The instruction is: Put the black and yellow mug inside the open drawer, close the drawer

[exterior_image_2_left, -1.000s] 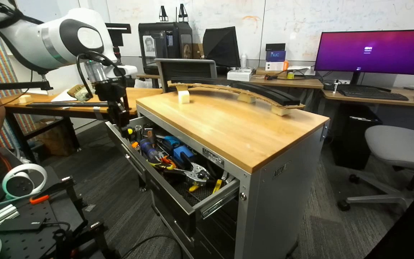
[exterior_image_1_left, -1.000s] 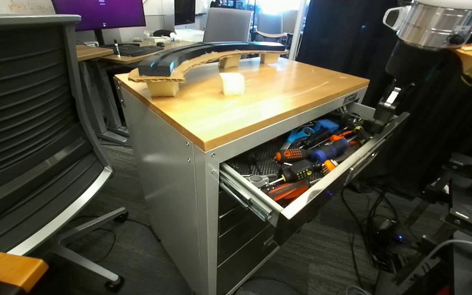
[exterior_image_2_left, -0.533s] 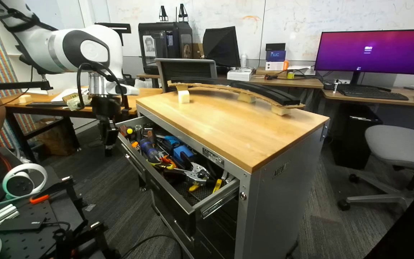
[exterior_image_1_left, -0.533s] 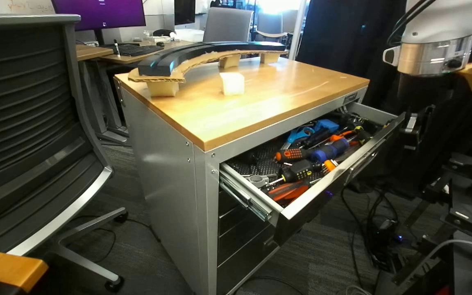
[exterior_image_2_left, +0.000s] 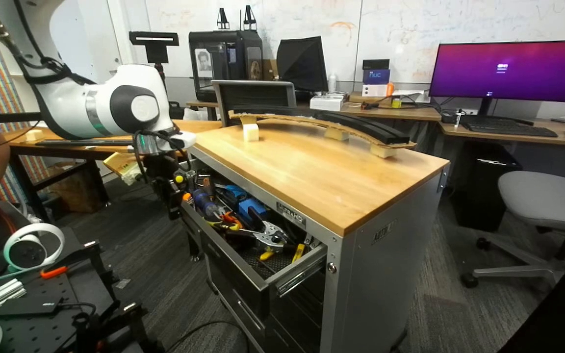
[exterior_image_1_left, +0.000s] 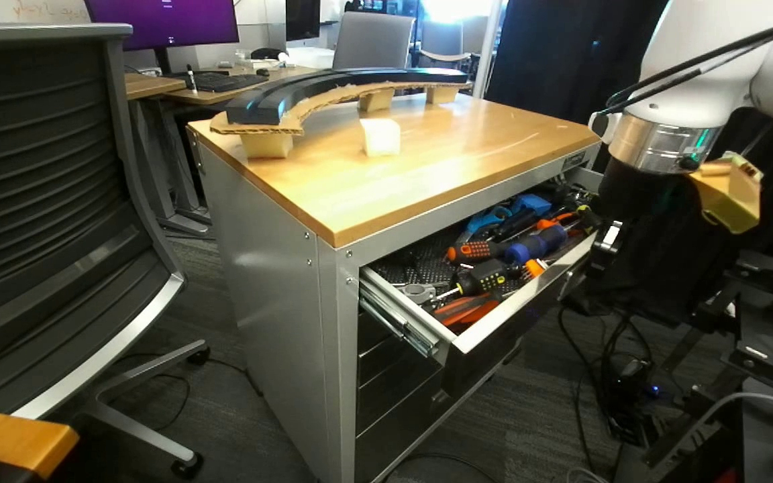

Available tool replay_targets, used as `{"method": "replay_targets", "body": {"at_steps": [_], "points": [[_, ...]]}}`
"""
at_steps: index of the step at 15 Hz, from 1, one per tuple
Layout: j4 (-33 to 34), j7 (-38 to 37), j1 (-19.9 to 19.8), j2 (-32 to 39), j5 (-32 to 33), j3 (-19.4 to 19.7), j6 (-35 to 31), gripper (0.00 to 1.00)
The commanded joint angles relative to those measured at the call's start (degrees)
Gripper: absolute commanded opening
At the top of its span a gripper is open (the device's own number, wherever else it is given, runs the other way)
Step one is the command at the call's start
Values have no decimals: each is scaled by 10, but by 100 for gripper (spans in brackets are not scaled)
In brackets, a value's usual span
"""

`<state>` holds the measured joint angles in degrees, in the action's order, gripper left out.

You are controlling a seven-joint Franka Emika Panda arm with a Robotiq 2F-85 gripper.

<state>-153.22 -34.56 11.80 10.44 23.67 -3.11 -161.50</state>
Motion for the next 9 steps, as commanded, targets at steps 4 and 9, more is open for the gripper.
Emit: {"method": "replay_targets", "body": {"at_steps": [4, 9], "points": [[86, -235, 85, 34, 297, 129, -76, 5], [169, -453, 140, 60, 506, 184, -91, 6]]}}
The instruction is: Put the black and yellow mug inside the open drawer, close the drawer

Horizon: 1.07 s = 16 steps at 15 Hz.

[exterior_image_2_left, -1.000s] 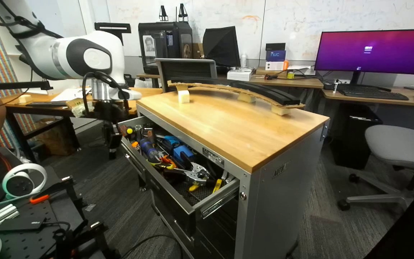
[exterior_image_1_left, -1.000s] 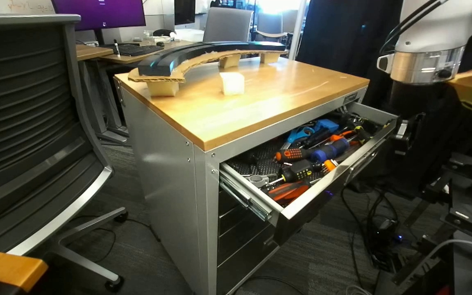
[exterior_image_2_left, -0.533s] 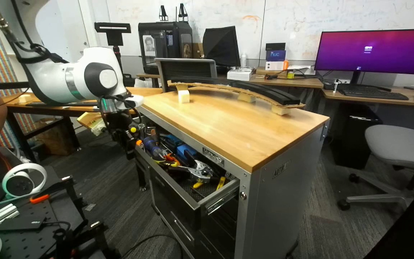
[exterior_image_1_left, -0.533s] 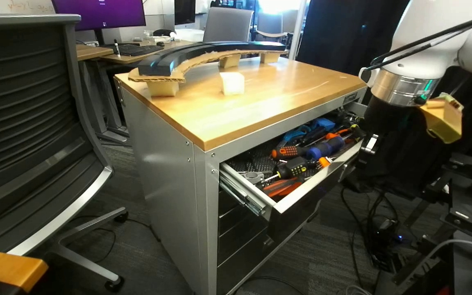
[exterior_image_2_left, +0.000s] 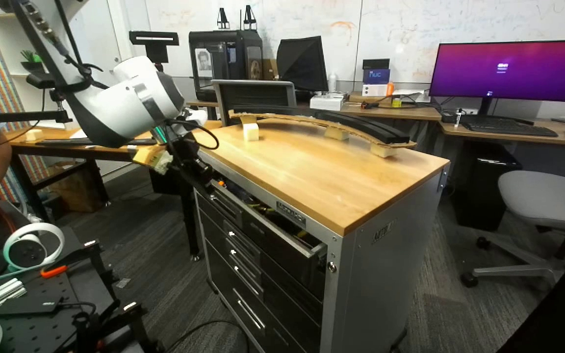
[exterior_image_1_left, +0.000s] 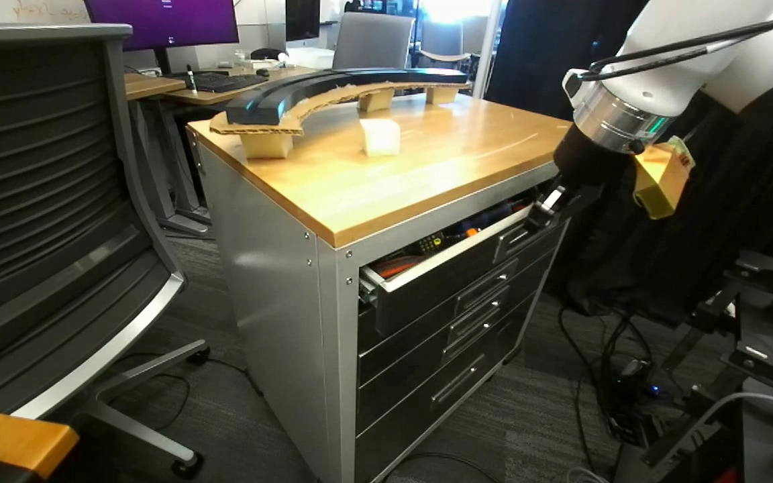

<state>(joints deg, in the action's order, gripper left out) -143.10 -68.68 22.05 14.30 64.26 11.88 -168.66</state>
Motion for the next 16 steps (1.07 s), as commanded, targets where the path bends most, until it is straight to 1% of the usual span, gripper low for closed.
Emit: {"method": "replay_targets", "body": {"at_steps": [1, 3, 4, 6, 7, 9, 10, 11, 12, 13, 14, 15, 16], "points": [[82, -156, 43, 28, 137, 38, -19, 6], [101, -226, 46, 39, 192, 37, -16, 6], [103, -244, 44, 38, 203, 33, -18, 6], [110, -296, 50, 17, 257, 33, -9, 6], [104, -310, 48, 3, 269, 29, -8, 6], [66, -280, 46, -49, 250, 23, -4, 10], [51, -262, 47, -77, 244, 21, -2, 9], [42, -255, 48, -102, 246, 20, 1, 10], [34, -232, 47, -120, 234, 19, -3, 33], [22, -191, 45, -138, 203, 16, -13, 36], [7, -144, -36, -143, 161, -62, -23, 38], [-7, -110, -42, -153, 126, -72, -28, 44], [-26, -68, -56, -156, 80, -92, -34, 53]]}}
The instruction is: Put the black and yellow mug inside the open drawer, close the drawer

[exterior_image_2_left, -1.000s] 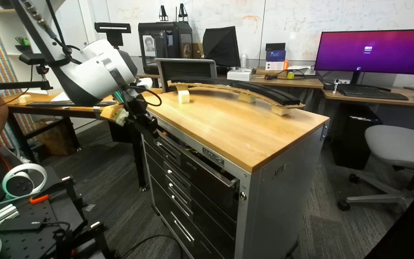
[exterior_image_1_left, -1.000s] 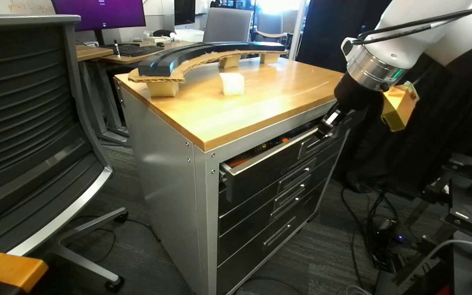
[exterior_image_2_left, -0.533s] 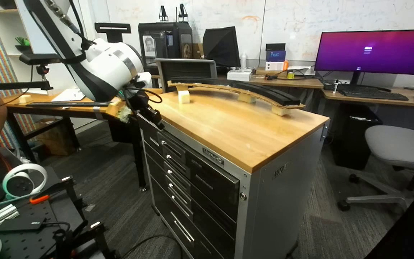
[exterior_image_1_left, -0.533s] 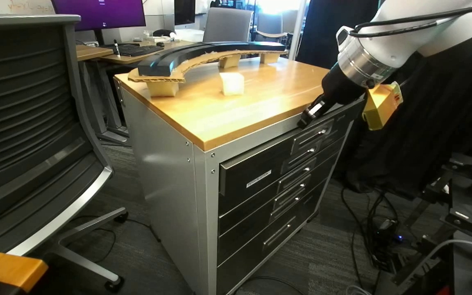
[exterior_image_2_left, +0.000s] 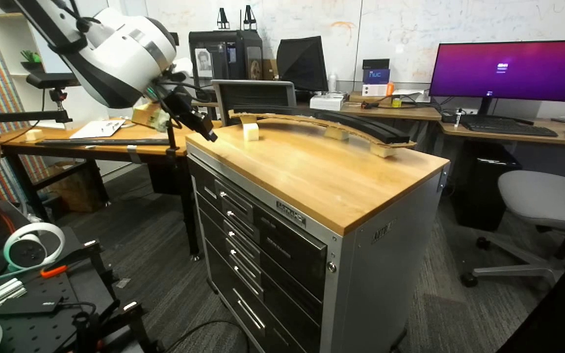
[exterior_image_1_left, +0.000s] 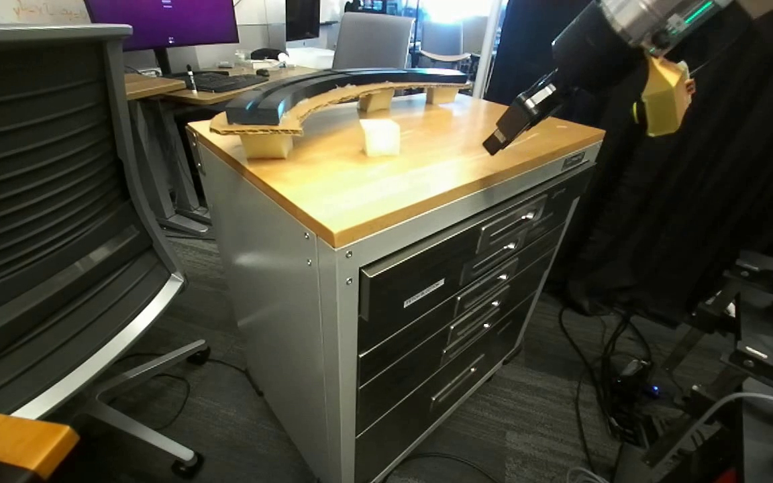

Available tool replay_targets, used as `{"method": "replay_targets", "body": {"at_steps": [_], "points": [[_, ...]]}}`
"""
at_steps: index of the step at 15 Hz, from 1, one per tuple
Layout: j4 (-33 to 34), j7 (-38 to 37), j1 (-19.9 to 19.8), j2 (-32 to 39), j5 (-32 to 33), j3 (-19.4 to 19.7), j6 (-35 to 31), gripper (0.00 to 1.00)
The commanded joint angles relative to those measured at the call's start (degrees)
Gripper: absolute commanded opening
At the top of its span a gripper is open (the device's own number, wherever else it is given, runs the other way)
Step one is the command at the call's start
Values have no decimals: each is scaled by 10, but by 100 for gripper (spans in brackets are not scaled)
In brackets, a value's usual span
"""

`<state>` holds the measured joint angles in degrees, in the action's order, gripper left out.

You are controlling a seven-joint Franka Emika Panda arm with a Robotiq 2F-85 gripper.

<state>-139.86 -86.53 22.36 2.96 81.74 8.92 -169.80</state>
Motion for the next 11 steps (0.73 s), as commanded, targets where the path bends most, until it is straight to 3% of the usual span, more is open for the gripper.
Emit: {"method": "replay_targets", "body": {"at_steps": [1, 6, 8, 9, 11], "points": [[-79, 150, -69, -47, -143, -81, -18, 60], [-157, 358, -93, -17, -380, -141, -26, 98], [-179, 419, -95, 5, -479, -158, -32, 100], [-161, 363, -80, -7, -413, -140, -7, 97], [-173, 394, -81, 6, -457, -149, -12, 100]]}}
